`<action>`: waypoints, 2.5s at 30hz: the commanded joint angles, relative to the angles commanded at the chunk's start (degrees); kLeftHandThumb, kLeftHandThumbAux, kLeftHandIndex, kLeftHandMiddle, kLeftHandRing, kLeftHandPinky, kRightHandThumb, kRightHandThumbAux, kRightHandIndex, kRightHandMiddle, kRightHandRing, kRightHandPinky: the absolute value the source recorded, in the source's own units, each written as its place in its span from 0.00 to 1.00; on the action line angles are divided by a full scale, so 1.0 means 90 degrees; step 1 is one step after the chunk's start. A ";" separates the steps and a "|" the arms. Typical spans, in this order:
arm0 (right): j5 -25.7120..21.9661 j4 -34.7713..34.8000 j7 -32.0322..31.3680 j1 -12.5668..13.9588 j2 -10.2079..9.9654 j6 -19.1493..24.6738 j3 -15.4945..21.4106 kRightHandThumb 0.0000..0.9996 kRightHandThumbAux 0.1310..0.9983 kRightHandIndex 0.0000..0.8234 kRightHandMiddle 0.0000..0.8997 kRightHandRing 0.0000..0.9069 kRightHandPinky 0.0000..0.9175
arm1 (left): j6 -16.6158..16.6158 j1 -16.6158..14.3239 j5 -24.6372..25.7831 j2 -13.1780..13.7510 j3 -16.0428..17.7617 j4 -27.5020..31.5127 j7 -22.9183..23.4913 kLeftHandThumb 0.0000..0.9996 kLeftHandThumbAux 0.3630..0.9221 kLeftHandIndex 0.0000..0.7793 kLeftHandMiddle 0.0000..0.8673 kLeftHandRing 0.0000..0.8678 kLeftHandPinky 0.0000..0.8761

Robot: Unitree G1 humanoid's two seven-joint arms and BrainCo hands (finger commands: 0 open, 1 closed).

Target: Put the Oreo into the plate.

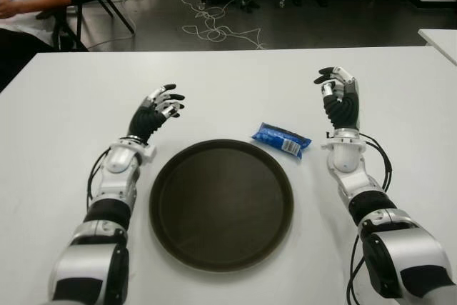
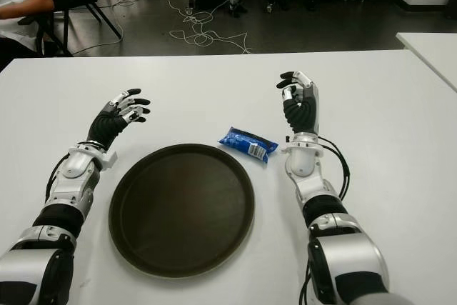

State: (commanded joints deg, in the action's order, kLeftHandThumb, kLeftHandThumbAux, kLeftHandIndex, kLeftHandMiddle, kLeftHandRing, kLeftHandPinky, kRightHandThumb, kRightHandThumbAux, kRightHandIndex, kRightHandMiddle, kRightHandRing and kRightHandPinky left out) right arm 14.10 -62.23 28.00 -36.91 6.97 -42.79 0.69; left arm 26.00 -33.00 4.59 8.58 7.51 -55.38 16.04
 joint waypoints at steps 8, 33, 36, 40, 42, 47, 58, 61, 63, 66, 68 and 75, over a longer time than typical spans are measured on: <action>0.0009 0.0045 0.0105 -0.0041 0.0007 -0.0139 0.0040 0.85 0.63 0.49 0.56 0.87 0.87 | 0.0304 -0.0209 -0.0092 -0.0032 0.0104 -0.0227 -0.0513 0.07 0.49 0.23 0.32 0.31 0.31; -0.1051 0.0664 -0.1017 -0.0530 0.0083 0.1676 0.0616 0.85 0.62 0.51 0.63 0.81 0.80 | 0.0684 -0.0820 -0.0402 -0.0508 0.0132 0.0504 -0.2631 0.10 0.57 0.06 0.10 0.06 0.01; -0.1280 0.0597 -0.1069 -0.0630 0.0018 0.1833 0.0782 0.85 0.63 0.51 0.63 0.78 0.78 | 0.0705 -0.0990 -0.0251 -0.0350 0.0262 0.0042 -0.2412 0.08 0.58 0.04 0.07 0.03 0.00; -0.1317 0.0254 -0.0946 -0.0704 -0.0049 0.1731 0.0873 0.84 0.63 0.49 0.59 0.67 0.67 | 0.0816 -0.1089 -0.0085 -0.0208 0.0411 -0.0535 -0.2076 0.06 0.57 0.02 0.04 0.01 0.00; -0.1229 0.0195 -0.0842 -0.0690 -0.0040 0.1647 0.0850 0.84 0.64 0.49 0.57 0.62 0.61 | 0.0872 -0.1096 0.0002 -0.0185 0.0478 -0.0726 -0.1912 0.05 0.56 0.01 0.04 0.01 0.00; -0.0782 0.0065 -0.0429 -0.0640 0.0080 0.1421 0.0612 0.83 0.64 0.48 0.53 0.49 0.51 | 0.0873 -0.1065 0.0131 -0.0204 0.0549 -0.0936 -0.1615 0.03 0.53 0.01 0.04 0.01 0.01; 0.0354 -0.0430 0.0467 -0.0572 0.0336 0.1177 -0.0186 0.63 0.58 0.28 0.30 0.33 0.38 | 0.0715 -0.1079 0.0327 -0.0186 0.0680 -0.1281 -0.1202 0.03 0.41 0.04 0.09 0.08 0.10; 0.0599 -0.0580 0.0709 -0.0611 0.0381 0.1175 -0.0381 0.56 0.54 0.18 0.26 0.30 0.36 | 0.0691 -0.1095 0.0327 -0.0175 0.0700 -0.1349 -0.1167 0.05 0.40 0.05 0.10 0.09 0.11; 0.0787 -0.0649 0.0855 -0.0647 0.0426 0.1223 -0.0540 0.50 0.51 0.15 0.23 0.28 0.32 | 0.0677 -0.1104 0.0309 -0.0165 0.0696 -0.1375 -0.1169 0.05 0.39 0.06 0.11 0.09 0.12; 0.1045 -0.0722 0.1009 -0.0700 0.0499 0.1312 -0.0773 0.42 0.48 0.09 0.18 0.22 0.25 | 0.0669 -0.1117 0.0287 -0.0160 0.0680 -0.1397 -0.1167 0.06 0.38 0.05 0.10 0.08 0.10; 0.1240 -0.0717 0.1106 -0.0761 0.0551 0.1394 -0.0943 0.37 0.46 0.06 0.15 0.18 0.19 | 0.0673 -0.1139 0.0250 -0.0180 0.0645 -0.1375 -0.1199 0.06 0.39 0.04 0.09 0.07 0.08; 0.1754 0.0015 0.1257 -0.0756 0.0755 0.1491 -0.1367 0.27 0.44 0.00 0.08 0.09 0.10 | 0.0660 -0.1160 0.0284 -0.0176 0.0637 -0.1331 -0.1087 0.02 0.42 0.05 0.08 0.04 0.05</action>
State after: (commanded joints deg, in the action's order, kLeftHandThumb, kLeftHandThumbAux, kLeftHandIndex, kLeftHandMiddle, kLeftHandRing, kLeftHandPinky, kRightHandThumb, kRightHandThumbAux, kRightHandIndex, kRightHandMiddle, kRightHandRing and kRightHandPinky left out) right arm 29.88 -62.09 39.31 -43.71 13.77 -29.37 -11.62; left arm 31.94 -43.44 7.14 6.99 13.24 -67.36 6.26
